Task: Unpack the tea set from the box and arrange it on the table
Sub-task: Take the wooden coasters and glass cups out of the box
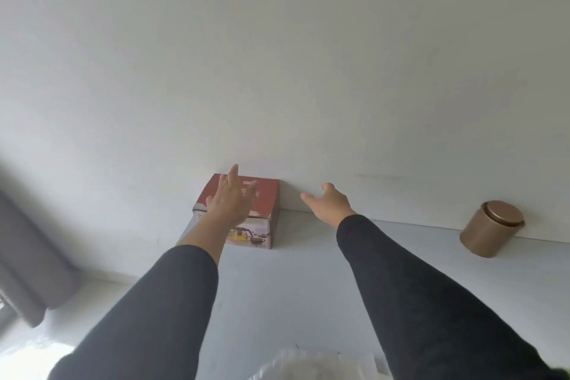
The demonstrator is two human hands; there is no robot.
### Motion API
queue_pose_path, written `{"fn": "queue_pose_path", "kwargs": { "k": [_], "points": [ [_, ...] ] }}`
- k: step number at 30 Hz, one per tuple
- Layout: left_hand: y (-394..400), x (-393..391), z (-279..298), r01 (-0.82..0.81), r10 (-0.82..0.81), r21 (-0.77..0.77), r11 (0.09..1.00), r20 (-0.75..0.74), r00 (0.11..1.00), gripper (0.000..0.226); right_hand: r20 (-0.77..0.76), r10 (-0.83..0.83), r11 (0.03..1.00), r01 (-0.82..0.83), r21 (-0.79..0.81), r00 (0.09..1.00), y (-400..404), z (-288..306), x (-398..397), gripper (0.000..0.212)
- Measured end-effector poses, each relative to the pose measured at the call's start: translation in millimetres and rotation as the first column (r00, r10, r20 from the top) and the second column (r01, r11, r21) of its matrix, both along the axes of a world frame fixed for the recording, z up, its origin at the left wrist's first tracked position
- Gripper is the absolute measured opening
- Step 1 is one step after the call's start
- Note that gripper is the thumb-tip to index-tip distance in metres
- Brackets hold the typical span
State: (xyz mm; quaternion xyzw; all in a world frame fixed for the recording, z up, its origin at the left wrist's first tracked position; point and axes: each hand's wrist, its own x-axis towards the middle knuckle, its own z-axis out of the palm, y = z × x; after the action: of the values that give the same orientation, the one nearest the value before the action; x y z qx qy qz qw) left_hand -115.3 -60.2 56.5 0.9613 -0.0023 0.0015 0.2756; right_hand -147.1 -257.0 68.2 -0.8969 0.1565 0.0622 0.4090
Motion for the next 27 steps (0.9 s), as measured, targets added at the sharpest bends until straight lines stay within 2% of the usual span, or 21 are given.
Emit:
{"fn": "queue_pose_path", "kwargs": {
  "k": [4,12,16,21,24,27],
  "points": [
    [40,21,-21,-0.038,0.04,0.036,0.999,-0.072,0.997,0.068,-0.046,0.072,0.997,-0.072,0.006,0.996,45,-19,17,0.071],
    [95,87,-46,0.11,-0.096,0.107,0.988,-0.129,0.987,0.065,-0.102,-0.054,0.999,0.054,0.004,0.993,100,-49,61,0.068],
    [109,107,-70,0.195,-0.163,0.14,0.971,-0.211,0.964,0.063,-0.112,-0.08,0.997,0.079,-0.015,0.99,122,-65,74,0.065],
    [106,121,-94,0.23,-0.199,0.136,0.964,-0.211,0.957,0.066,-0.047,-0.105,0.991,0.101,-0.089,0.993,134,-88,82,0.058],
    [106,127,-93,0.181,-0.164,0.108,0.978,-0.146,0.976,0.066,-0.033,-0.1,0.994,0.098,-0.056,0.994,137,-98,88,0.066],
    [107,134,-91,0.106,-0.092,0.087,0.991,-0.158,0.983,0.07,-0.056,-0.151,0.988,0.153,0.03,0.987,136,-103,97,0.087]
  ]
}}
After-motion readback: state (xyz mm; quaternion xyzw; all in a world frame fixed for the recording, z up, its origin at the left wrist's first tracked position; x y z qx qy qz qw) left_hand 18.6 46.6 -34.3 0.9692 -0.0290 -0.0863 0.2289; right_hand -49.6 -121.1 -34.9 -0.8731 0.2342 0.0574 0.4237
